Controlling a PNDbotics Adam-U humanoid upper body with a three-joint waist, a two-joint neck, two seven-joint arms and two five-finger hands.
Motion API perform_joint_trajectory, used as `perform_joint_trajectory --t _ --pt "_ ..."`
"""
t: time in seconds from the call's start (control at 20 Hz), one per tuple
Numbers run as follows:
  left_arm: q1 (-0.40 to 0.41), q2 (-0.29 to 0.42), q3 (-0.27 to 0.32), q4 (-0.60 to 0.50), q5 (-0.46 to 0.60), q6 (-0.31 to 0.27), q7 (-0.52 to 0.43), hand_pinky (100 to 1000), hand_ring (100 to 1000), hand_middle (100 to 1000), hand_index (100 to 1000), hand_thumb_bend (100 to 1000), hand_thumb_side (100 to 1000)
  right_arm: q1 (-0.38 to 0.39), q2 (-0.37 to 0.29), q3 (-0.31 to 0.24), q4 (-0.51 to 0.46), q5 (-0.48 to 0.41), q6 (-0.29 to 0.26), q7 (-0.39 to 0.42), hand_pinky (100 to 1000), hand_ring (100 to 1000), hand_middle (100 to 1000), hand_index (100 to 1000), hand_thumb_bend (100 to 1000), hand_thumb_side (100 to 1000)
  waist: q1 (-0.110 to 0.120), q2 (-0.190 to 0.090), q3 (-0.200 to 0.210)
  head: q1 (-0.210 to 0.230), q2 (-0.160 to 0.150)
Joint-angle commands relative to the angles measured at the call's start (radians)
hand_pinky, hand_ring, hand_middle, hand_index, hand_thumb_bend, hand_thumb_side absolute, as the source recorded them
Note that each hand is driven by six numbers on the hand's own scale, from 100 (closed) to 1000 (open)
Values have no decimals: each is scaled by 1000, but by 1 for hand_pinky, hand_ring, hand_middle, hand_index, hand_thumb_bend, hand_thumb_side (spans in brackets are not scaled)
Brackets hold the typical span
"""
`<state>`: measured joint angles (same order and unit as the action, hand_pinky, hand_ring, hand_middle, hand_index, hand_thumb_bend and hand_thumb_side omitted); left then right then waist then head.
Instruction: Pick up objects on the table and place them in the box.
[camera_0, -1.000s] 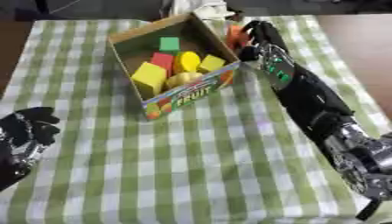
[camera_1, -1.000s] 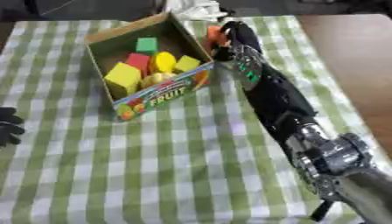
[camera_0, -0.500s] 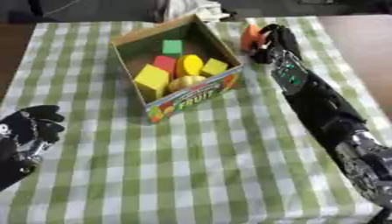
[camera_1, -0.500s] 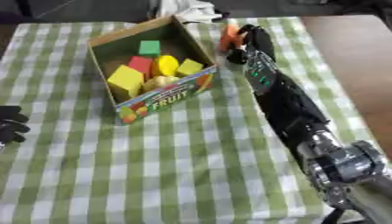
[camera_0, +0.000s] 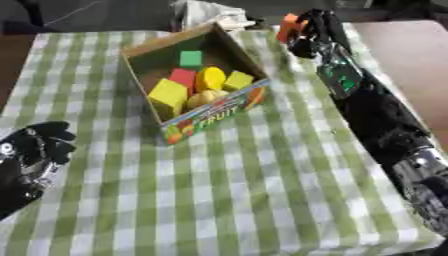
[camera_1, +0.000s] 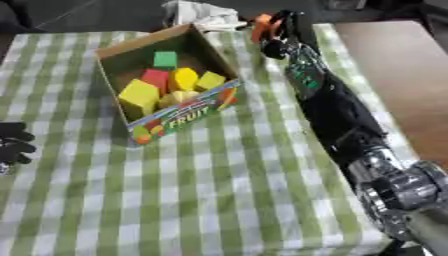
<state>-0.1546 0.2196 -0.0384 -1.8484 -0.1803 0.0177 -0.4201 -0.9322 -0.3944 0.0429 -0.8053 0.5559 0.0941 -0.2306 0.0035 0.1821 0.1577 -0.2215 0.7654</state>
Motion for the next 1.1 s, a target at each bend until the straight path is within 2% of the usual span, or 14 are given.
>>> perform_joint_trajectory --t 0.05,0.25,0.55,0.75,0.85,1.0,1.1 --pt "-3 14 10 -13 2 0 3 633 679 675 830 205 570 -20 -35 26 -85 -20 -15 35 614 583 463 620 129 100 0 -22 -4 2 5" --pt "1 15 10 -11 2 0 3 633 680 677 830 206 570 -21 -35 84 -176 -34 -42 111 619 586 464 620 126 100 0 -28 -11 -2 5" --pt "6 14 7 -9 2 0 -1 632 680 679 830 206 571 -18 -2 201 -296 -52 -115 299 630 595 473 629 126 100 1 -36 -19 -10 5" --pt "6 12 4 -8 3 -1 -4 632 680 679 829 206 571 -21 59 243 -275 22 -154 400 646 615 505 665 165 100 3 -37 -17 -19 5" --pt "6 10 2 -9 4 -2 -6 632 680 680 829 205 572 -17 98 251 -233 88 -174 426 663 643 561 730 216 100 4 -37 -15 -23 5" --pt "6 9 2 -9 5 -2 -8 632 681 680 829 205 573 -9 134 247 -183 207 -213 426 688 709 699 840 332 308 6 -37 -12 -25 5" --pt "8 10 4 -8 4 -1 -6 632 681 680 828 205 573 -2 137 238 -186 257 -229 397 703 739 752 883 378 430 4 -38 -15 -22 5"
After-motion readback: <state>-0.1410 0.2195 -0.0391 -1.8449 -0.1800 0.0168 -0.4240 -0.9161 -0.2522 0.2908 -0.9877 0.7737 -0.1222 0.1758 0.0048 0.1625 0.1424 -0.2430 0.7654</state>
